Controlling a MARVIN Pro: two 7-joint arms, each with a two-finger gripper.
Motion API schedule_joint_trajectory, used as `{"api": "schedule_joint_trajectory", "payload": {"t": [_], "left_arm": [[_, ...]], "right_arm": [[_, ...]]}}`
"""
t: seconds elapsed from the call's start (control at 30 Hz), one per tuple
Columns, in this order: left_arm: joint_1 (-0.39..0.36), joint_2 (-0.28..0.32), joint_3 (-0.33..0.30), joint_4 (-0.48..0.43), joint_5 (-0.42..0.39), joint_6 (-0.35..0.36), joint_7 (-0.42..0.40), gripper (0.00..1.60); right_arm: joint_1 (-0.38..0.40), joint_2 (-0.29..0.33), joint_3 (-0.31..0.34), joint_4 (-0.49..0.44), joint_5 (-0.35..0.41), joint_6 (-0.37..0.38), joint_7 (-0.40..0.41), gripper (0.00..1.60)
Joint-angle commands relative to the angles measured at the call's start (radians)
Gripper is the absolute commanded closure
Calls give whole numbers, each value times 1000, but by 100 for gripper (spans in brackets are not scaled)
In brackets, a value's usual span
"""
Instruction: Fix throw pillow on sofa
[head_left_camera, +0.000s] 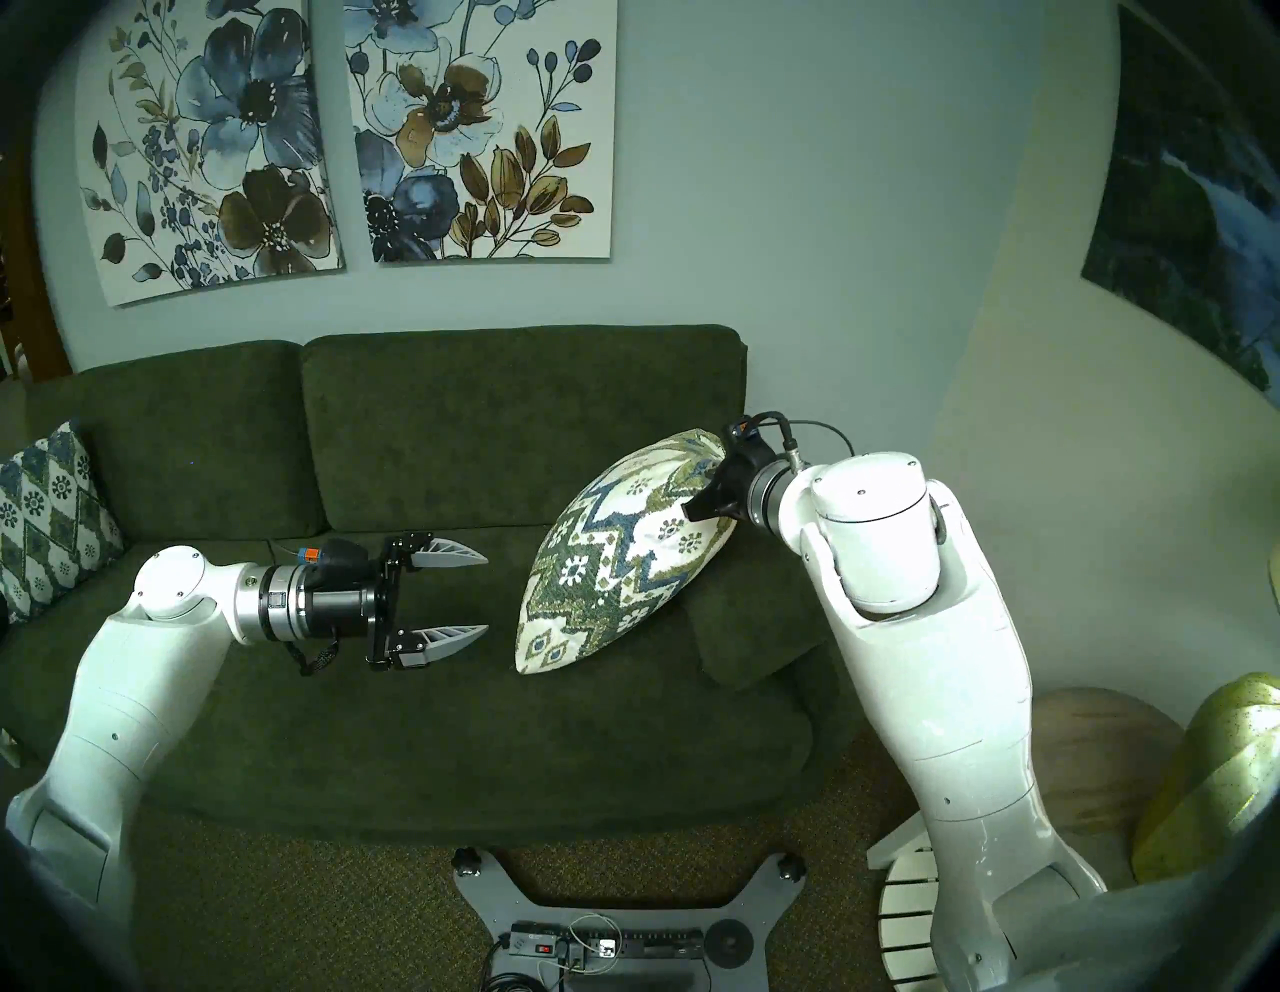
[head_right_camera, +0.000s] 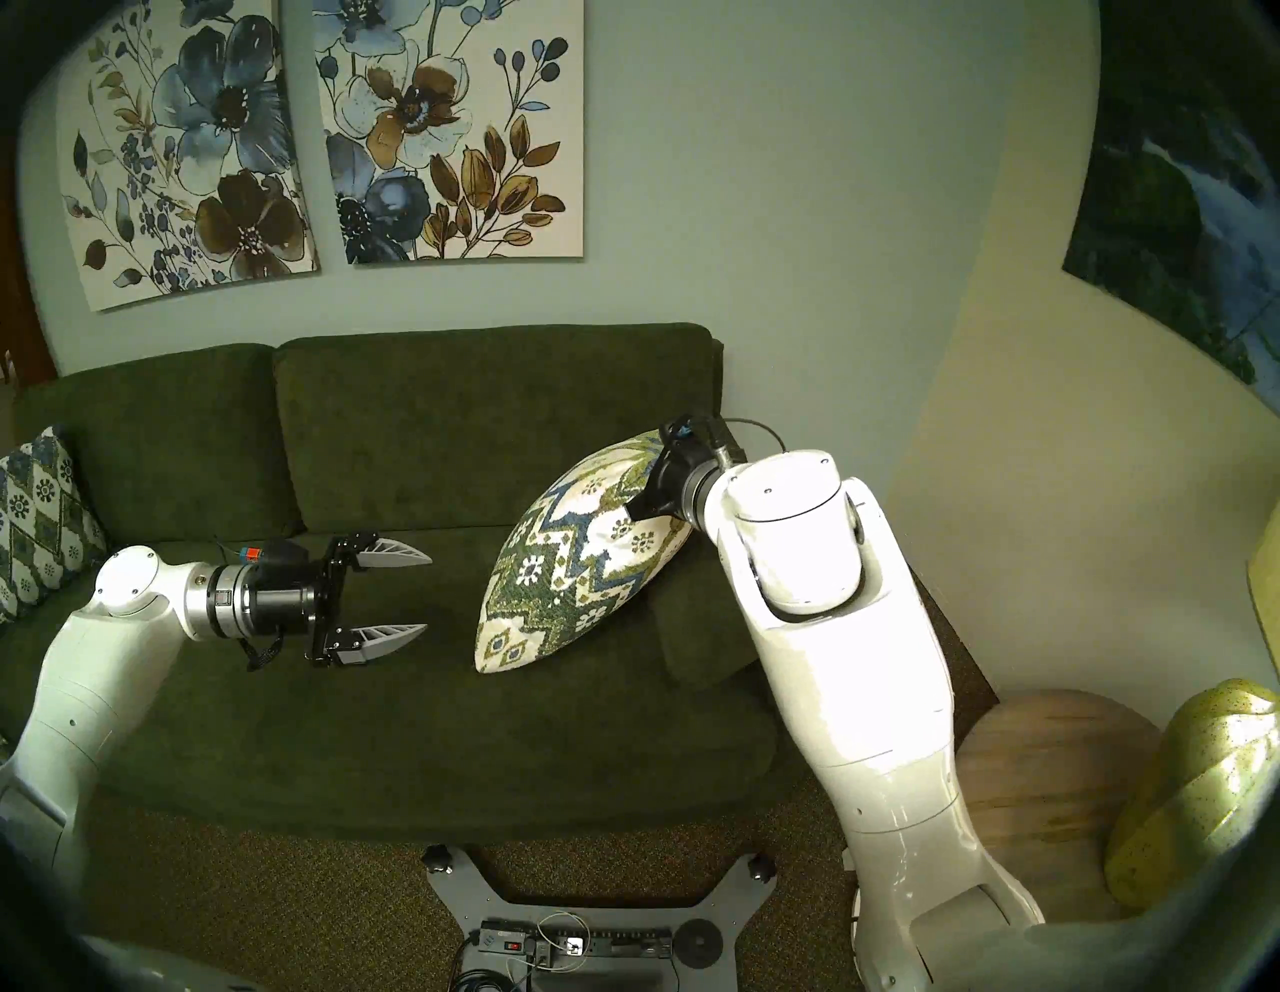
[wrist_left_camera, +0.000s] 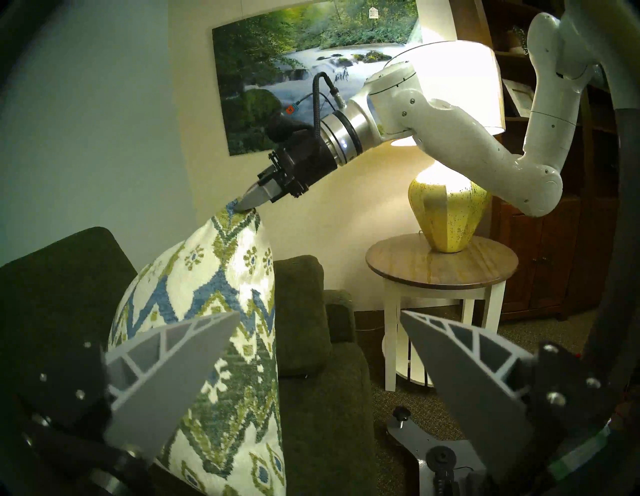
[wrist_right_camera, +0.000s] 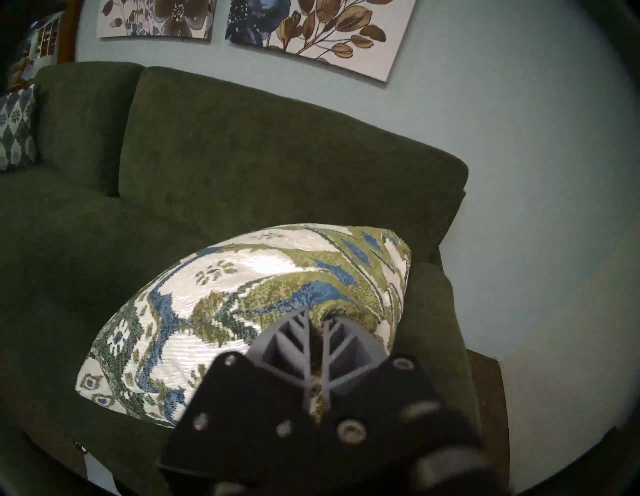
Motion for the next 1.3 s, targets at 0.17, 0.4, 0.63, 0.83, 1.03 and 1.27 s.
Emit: {"api": "schedule_joint_trajectory", "payload": {"t": [0.17,0.4,0.63,0.83,1.03,1.27], "left_arm": [[-20,16,14,4,-38,-3,1,0],[-23,22,24,7,-47,-8,1,0],[-26,27,33,10,-55,-13,1,0],[-25,33,39,7,-57,-17,1,0],[-23,36,43,5,-54,-21,1,0],[-21,39,46,3,-52,-24,1,0]], "right_arm": [[-63,-78,-44,101,-76,-1,-69,160],[-84,-113,-20,108,-129,-1,-124,160],[-107,-136,13,56,-177,-1,-149,0],[-121,-142,11,-39,-220,-1,-165,0],[-101,-160,-18,-113,-231,-1,-159,0],[-134,-169,-69,-200,-235,-1,-145,0]]}}
